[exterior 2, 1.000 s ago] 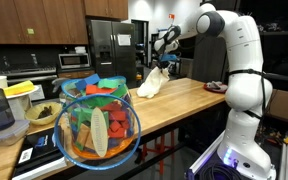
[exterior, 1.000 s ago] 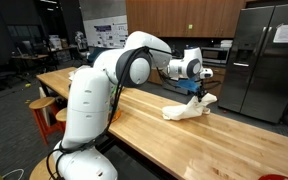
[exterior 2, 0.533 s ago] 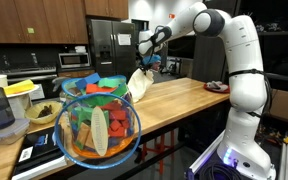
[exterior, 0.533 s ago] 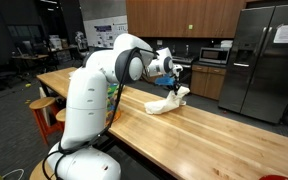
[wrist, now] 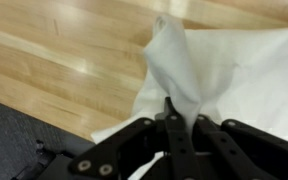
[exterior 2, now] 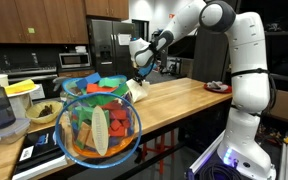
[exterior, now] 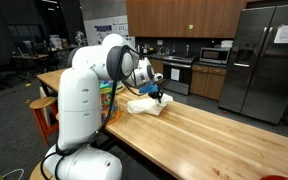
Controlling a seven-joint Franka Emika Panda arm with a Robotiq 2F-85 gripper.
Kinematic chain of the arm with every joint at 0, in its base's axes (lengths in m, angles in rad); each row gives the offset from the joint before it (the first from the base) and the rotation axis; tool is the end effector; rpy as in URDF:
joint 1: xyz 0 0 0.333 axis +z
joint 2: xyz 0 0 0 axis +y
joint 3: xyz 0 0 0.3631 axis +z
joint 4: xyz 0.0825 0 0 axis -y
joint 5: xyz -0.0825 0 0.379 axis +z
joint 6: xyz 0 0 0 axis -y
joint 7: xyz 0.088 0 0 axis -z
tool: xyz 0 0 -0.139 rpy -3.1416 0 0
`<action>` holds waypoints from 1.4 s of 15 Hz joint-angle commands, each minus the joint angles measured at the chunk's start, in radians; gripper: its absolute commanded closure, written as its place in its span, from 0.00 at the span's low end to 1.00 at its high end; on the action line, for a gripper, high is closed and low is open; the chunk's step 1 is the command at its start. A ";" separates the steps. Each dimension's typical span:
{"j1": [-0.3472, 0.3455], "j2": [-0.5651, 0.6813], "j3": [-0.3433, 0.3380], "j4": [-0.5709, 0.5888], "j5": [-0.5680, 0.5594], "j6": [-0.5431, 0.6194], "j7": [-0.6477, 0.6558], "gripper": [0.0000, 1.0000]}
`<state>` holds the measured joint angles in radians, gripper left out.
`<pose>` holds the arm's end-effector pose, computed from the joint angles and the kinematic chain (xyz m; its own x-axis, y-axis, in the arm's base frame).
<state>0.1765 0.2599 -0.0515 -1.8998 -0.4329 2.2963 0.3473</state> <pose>0.6396 0.0631 0.3990 0.9766 0.0795 0.1998 0.0136 -0.9502 0.3115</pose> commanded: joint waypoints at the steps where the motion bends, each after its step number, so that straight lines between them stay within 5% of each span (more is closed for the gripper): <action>1: -0.042 -0.119 -0.021 -0.253 -0.079 0.058 0.003 0.99; 7: -0.212 -0.177 -0.105 -0.508 0.009 0.190 -0.002 0.99; 11: -0.352 -0.191 -0.207 -0.516 0.087 0.224 -0.055 0.99; 16: -0.450 -0.155 -0.256 -0.337 0.302 0.164 -0.146 0.99; 21: -0.425 -0.063 -0.215 -0.025 0.394 0.046 -0.124 0.99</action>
<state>-0.2704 0.1216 -0.2950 -2.1101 -0.0833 2.4246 0.2097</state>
